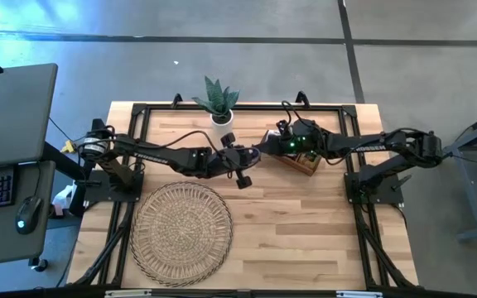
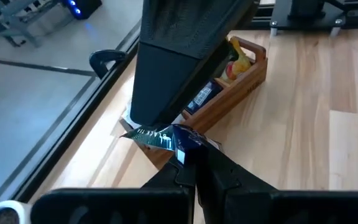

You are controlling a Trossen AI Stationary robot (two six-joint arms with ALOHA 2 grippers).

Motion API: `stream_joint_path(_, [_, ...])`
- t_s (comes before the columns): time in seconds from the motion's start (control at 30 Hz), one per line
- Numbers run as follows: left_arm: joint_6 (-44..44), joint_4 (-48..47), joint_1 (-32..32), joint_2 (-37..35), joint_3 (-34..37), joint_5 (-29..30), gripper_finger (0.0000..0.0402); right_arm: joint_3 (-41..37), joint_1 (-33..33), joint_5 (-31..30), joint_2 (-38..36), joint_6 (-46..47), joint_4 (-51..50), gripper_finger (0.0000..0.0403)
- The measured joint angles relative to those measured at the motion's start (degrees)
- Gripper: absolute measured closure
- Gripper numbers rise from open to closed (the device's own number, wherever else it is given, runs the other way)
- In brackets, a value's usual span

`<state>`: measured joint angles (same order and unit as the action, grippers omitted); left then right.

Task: Pick & Place Tea
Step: Put the black tea bag into the middle section of the wooden organizer

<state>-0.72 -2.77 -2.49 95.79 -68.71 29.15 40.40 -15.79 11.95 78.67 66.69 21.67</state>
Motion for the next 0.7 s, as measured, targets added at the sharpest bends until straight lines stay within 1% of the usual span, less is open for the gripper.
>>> stream_joint_path(0.1, [1.46,-0.14,-0.23,0.02,0.0,0.83,0.0401,0.02,0.0,-0.06,-0.01,-1.39,-0.02,0.0267])
stream_joint_path(0.2, [3.48,-0.22,-0.78,0.02,0.0,1.51,0.0401,0.02,-0.18,-0.71,0.0,-2.64,-0.07,0.028])
stream_joint_path(0.33, [5.25,0.1,-0.96,0.02,0.0,2.94,0.0401,0.04,-0.35,-0.84,-0.02,-2.59,-0.15,0.0311])
stream_joint_path(0.47, [5.43,0.14,-0.93,0.02,0.0,2.94,0.0401,0.04,-0.37,-0.43,-0.02,-2.67,-0.32,0.0353])
stream_joint_path(0.57, [6.19,0.14,-0.96,0.02,0.0,2.9,0.0401,0.04,-0.37,-0.01,-0.02,-5.07,-0.33,0.0387])
stream_joint_path(0.63, [6.79,0.16,-0.94,0.02,0.0,2.86,0.0401,0.04,-0.37,0.45,-0.02,-7.22,-0.28,0.0398])
stream_joint_path(0.7, [6.92,0.09,-0.96,0.02,0.0,2.84,0.0401,0.04,-0.37,0.53,-0.02,-8.19,-0.32,0.0397])
